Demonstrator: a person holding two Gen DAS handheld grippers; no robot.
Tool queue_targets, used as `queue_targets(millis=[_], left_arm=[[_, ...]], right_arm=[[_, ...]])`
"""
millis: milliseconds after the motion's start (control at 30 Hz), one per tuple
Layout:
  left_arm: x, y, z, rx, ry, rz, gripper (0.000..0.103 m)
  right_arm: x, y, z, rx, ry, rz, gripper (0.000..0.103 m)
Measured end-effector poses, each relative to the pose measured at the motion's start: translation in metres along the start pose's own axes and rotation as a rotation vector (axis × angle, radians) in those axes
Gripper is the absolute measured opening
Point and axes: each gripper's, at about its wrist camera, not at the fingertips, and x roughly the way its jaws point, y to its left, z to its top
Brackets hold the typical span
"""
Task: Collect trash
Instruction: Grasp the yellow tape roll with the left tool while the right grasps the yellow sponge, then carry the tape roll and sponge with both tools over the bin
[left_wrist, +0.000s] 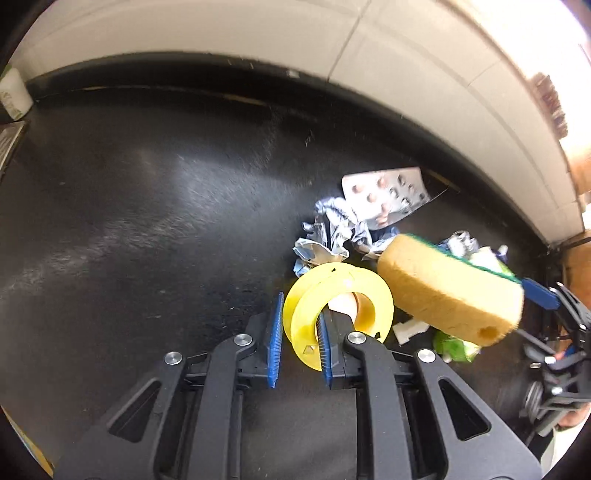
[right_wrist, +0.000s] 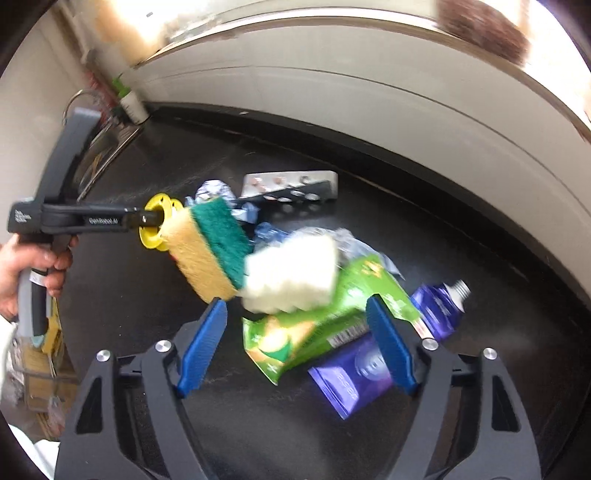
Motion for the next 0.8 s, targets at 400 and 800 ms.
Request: queue_targets(millis=[400, 800], left_arm=[[-0.066, 0.08, -0.055, -0.251, -0.121, 0.049, 0.016], [-0.161, 0.192, -0.2, -0.574, -0.232, 0.199, 0.017]], right_arm=[[0.038, 0.072, 0.052, -0.216, 0.064, 0.013, 0.023], [-0.012, 0.123, 0.074, -0.209, -0.023, 0.094, 0.023]])
